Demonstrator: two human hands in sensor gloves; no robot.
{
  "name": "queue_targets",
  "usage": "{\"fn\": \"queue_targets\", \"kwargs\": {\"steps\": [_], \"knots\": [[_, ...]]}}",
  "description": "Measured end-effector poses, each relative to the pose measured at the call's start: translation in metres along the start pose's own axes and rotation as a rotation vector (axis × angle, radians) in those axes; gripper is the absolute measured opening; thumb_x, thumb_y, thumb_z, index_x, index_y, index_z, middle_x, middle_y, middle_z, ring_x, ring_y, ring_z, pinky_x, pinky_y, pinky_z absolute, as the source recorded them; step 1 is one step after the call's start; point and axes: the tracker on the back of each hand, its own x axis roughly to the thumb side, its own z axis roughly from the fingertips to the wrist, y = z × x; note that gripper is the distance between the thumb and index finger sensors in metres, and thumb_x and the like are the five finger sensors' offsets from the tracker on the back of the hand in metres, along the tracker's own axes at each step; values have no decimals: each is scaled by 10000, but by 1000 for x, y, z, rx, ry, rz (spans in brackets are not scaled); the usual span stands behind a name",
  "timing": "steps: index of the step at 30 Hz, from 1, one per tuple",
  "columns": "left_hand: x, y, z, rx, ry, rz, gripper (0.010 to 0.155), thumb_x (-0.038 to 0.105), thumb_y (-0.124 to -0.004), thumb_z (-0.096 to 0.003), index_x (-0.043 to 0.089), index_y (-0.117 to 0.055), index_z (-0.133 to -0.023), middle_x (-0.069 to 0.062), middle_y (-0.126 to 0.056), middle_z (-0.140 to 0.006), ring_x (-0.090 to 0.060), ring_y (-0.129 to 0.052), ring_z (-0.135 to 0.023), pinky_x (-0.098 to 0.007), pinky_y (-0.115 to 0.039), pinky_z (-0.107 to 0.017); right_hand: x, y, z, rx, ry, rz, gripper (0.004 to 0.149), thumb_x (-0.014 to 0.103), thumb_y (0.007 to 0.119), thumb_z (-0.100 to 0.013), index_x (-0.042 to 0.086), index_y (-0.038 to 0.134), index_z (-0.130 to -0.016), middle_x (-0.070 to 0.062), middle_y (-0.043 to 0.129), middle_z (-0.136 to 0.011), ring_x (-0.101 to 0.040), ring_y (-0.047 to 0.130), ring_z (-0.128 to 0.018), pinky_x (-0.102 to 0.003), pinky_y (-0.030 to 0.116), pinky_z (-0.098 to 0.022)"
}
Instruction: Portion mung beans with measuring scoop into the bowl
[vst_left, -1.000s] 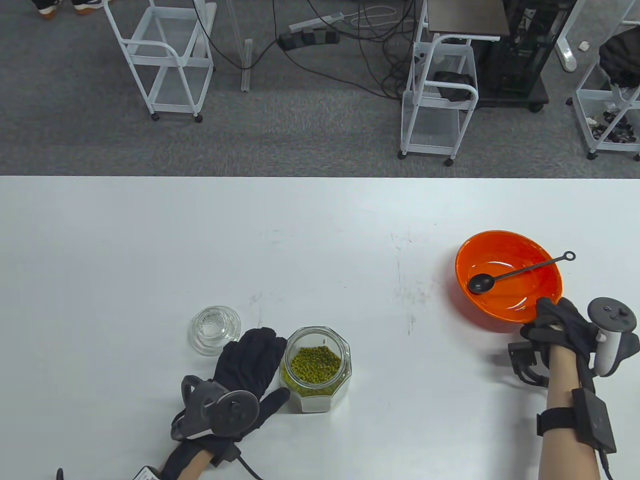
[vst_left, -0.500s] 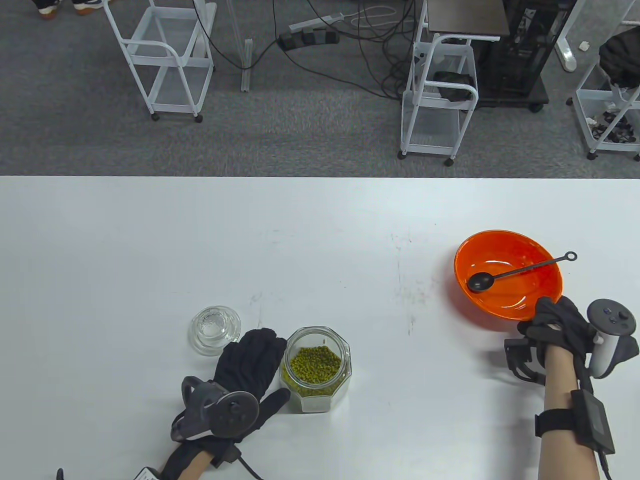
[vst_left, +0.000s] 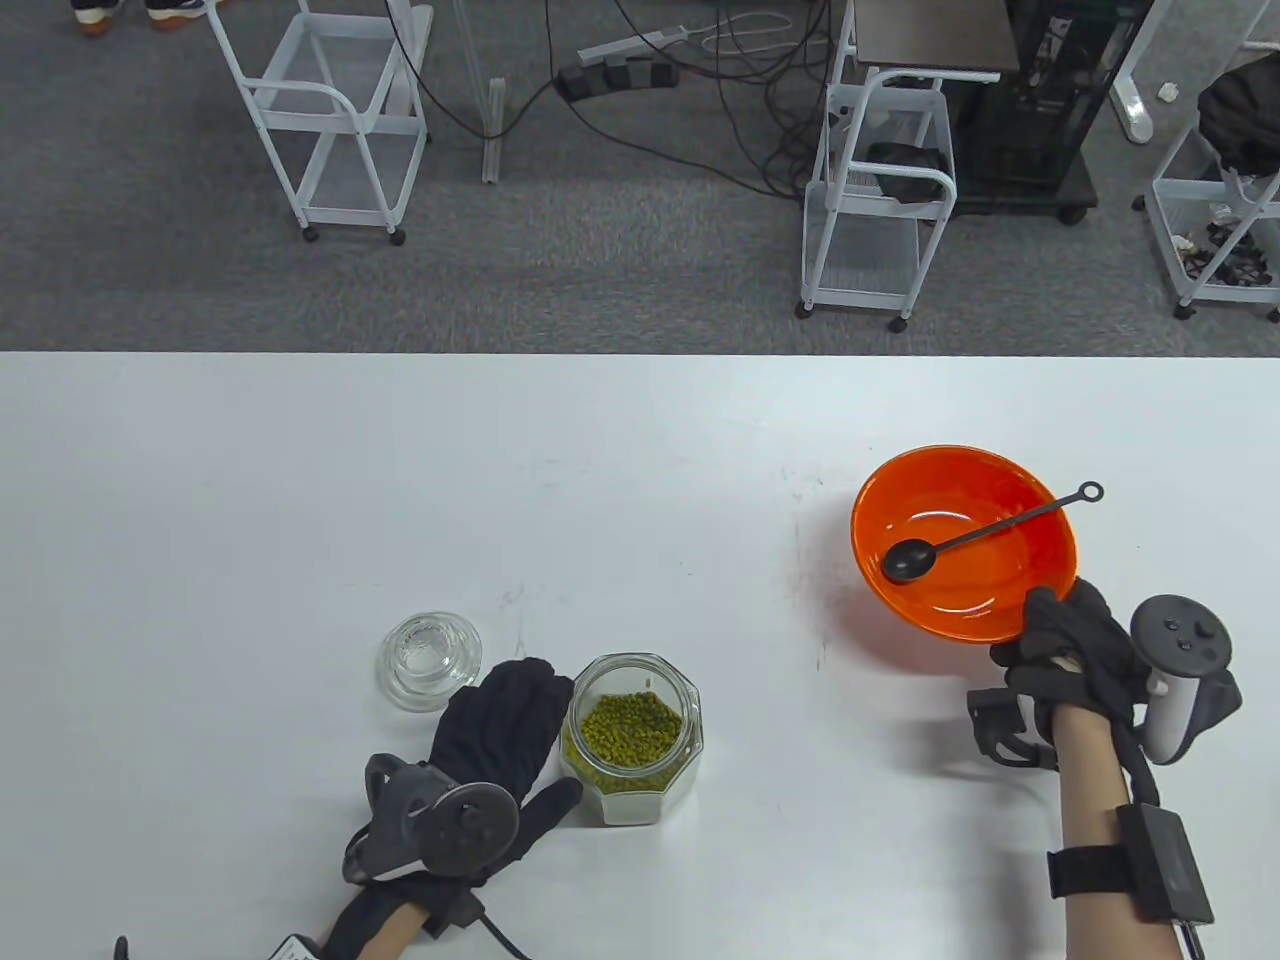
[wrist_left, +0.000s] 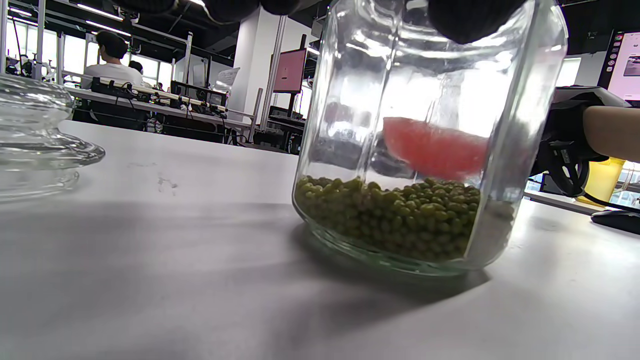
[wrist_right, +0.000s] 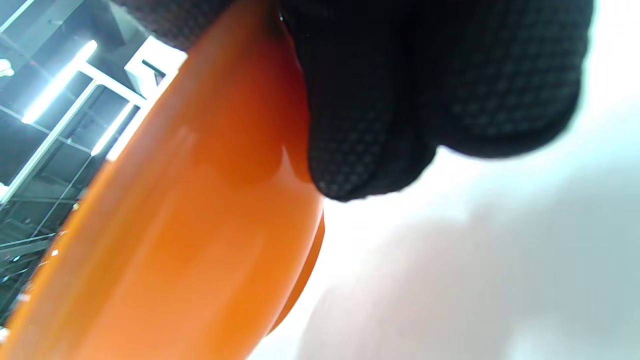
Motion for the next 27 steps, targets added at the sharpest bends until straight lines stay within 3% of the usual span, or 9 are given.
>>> {"fn": "queue_targets", "kwargs": {"steps": [13, 21, 27], "knots": [[0, 0, 0, 1, 2, -1, 879, 579, -637, -555, 179, -203, -1206, -229, -279, -1260, -502, -385, -1152, -754, -448, -752, 25, 38, 22, 239, -124, 105, 622, 335, 724, -537, -50, 592, -1008, -204, 981, -611, -251, 1062, -279, -378, 942, -174], [0, 0, 0, 1, 2, -1, 878, 580, -636, -554, 178, -205, -1206, -228, -280, -1261, -502, -387, -1152, -754, -450, -751, 26, 68, 29, 442, -158, 146, 617, 319, 713, -544, -59, 581, -1013, -221, 973, -628, -272, 1061, -297, -392, 940, -187], [0, 0, 0, 1, 2, -1, 879, 580, -637, -553, 179, -205, -1206, -227, -281, -1261, -500, -388, -1152, -755, -449, -751, 26, 80, 32, 530, -170, 207, 615, 312, 717, -545, -57, 577, -1016, -232, 967, -642, -286, 1061, -313, -402, 938, -199]]}}
